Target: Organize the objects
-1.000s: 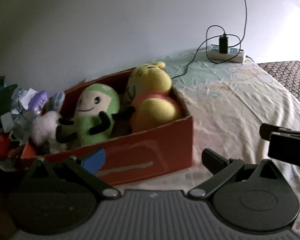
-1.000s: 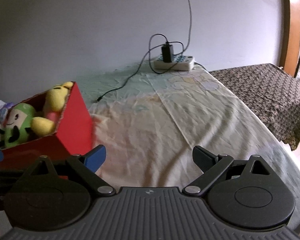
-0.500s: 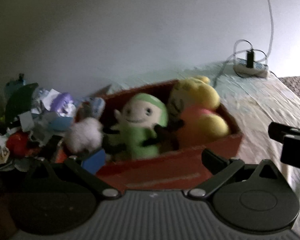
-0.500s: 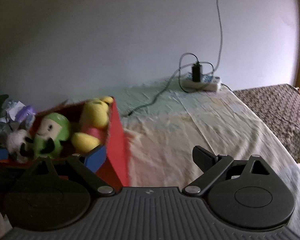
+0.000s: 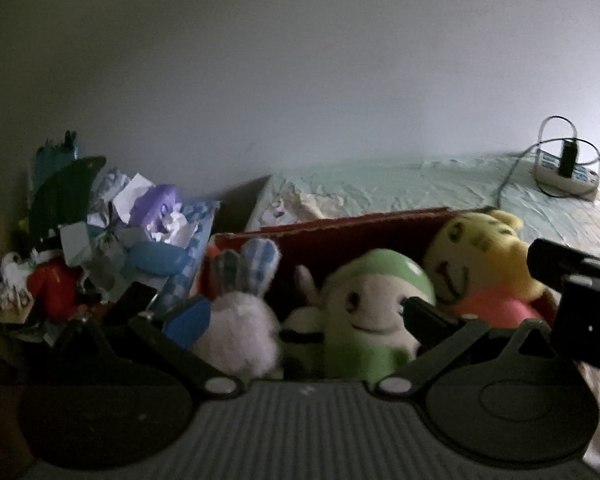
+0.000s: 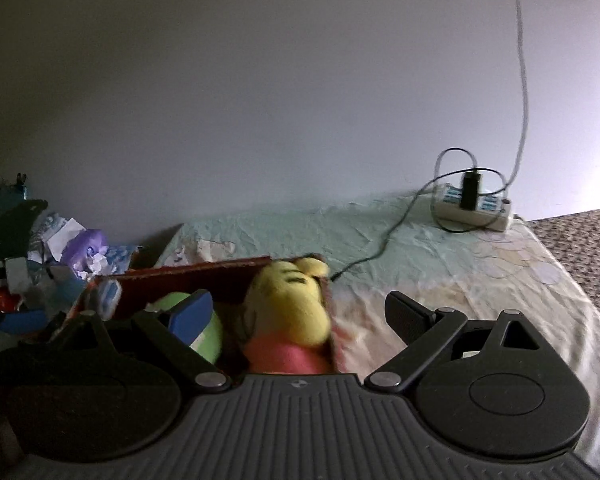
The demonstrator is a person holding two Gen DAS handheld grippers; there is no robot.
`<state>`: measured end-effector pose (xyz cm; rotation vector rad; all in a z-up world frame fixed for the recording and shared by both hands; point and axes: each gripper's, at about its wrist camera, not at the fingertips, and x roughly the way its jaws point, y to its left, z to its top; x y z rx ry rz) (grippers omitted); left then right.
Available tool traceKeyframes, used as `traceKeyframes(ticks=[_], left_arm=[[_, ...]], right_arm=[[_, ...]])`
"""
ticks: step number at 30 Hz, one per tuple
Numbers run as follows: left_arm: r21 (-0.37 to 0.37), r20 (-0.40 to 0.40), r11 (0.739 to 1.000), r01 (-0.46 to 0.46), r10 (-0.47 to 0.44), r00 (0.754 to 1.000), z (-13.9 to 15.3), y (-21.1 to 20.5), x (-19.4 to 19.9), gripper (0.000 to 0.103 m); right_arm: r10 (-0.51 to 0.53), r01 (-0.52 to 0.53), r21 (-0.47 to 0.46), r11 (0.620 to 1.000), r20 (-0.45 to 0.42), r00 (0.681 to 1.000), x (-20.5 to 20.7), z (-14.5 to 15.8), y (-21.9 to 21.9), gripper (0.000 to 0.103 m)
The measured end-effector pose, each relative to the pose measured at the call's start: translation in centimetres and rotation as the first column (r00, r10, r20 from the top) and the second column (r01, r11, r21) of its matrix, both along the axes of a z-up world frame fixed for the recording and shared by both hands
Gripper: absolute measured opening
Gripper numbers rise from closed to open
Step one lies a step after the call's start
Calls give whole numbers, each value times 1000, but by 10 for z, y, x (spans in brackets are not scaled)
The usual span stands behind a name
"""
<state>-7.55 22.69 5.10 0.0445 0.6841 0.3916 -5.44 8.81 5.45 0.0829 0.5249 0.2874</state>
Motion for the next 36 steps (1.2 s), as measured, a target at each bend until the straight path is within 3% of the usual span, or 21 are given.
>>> traceKeyframes(ticks=[8,14,18,22,25,29,36], left_arm=[[-84,3,996,-9,9,1000,-19,30,13,103],[-57,39,998,19,-17,999,-17,22,10,103],[-64,71,997,37,-33,997,-22,21,14,103],[-118,87,991,65,-55,995,-28,33,10,103],[-166,99,983,76,-60,993,-30,41,8,103],[-156,113,985,76,-59,992,-31,39,6,103],[-168,133,984,60,-38,990,-31,48,4,103]], right_arm=[[27,-27,14,1000,-9,1000,21,-14,13,95],[76,-75,38,996,-14,997,25,-15,10,95],[79,-80,44,996,29,996,26,-12,10,95],[39,-43,47,998,80,996,29,-17,10,95],[40,-43,50,998,49,998,37,-26,9,95],[64,-66,89,994,27,998,38,-27,11,94],[59,-61,31,998,81,995,35,-11,25,94]])
